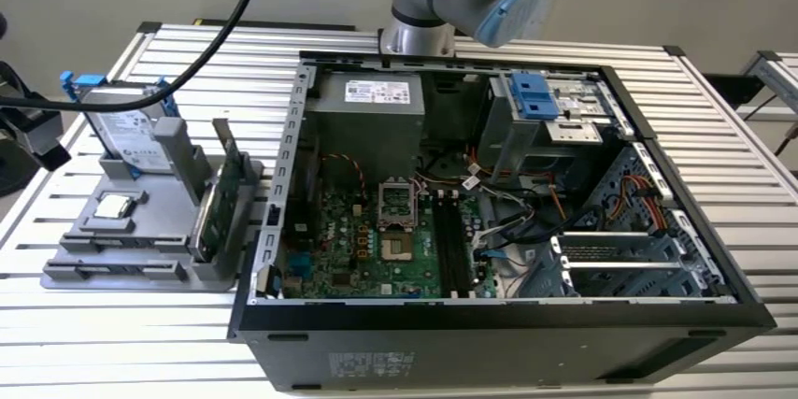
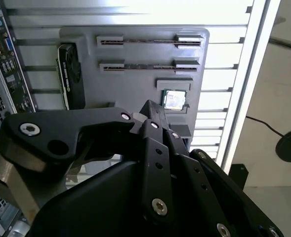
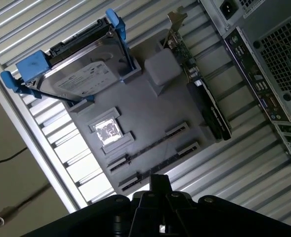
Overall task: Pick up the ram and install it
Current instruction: 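Pick up the ram and move it above insertion slot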
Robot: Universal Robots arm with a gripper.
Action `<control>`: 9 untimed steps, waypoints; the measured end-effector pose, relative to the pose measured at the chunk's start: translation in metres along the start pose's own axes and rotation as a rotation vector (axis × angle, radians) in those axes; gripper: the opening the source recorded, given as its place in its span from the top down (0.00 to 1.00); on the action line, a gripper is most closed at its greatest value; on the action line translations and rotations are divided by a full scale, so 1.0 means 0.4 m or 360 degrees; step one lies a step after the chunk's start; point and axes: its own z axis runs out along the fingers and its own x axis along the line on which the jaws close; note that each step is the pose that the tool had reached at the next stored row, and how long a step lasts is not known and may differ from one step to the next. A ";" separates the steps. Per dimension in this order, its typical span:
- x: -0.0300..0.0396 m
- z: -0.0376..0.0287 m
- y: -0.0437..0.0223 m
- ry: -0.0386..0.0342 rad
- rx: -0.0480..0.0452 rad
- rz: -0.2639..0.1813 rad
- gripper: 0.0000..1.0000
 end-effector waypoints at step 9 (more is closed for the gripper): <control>0.000 0.002 0.000 -0.0003 0.0002 0.0068 1.00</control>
